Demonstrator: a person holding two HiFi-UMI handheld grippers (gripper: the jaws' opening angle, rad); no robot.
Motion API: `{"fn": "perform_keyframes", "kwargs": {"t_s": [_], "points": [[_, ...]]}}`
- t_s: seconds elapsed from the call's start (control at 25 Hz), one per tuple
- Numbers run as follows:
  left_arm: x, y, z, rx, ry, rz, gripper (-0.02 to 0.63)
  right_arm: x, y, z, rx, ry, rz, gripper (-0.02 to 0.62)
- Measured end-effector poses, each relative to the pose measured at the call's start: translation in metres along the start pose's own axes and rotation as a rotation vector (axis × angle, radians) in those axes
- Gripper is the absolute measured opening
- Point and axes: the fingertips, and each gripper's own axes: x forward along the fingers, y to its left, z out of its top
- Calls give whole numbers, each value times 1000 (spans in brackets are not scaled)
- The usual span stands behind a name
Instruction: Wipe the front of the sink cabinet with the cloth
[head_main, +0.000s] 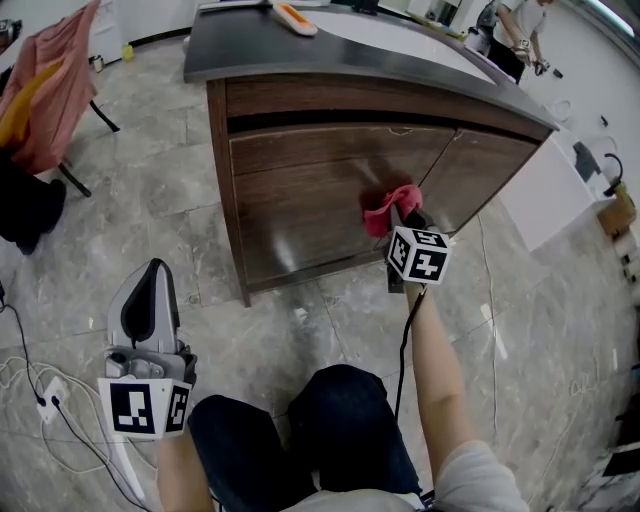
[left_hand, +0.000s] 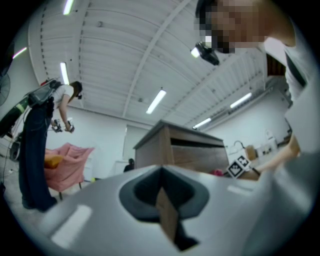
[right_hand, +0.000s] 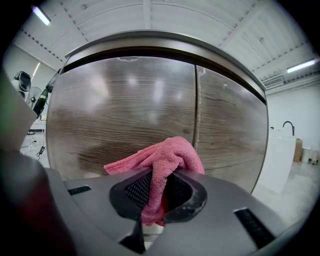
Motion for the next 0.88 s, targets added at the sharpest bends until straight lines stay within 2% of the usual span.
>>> {"fn": "perform_keyframes", "kwargs": {"t_s": [0.12,0.32,0.6,0.76,0.88], "points": [[2,-2,-2,0,4,-2,5,2,-18,-2,17,2,-32,44],[4,-6,-7,-6,12,-3,5,5,-15,-15,-5,1,-25,44],[5,-9,-12,-1,26,-5,5,20,-1,-75,-32,139,4,44],[5,-8,-12,-1,25,-2,6,20,8,-74,-45,141,1,44],[5,-10,-13,-4,25,-8,6,16,35,-69,-116,136,51,44]]}}
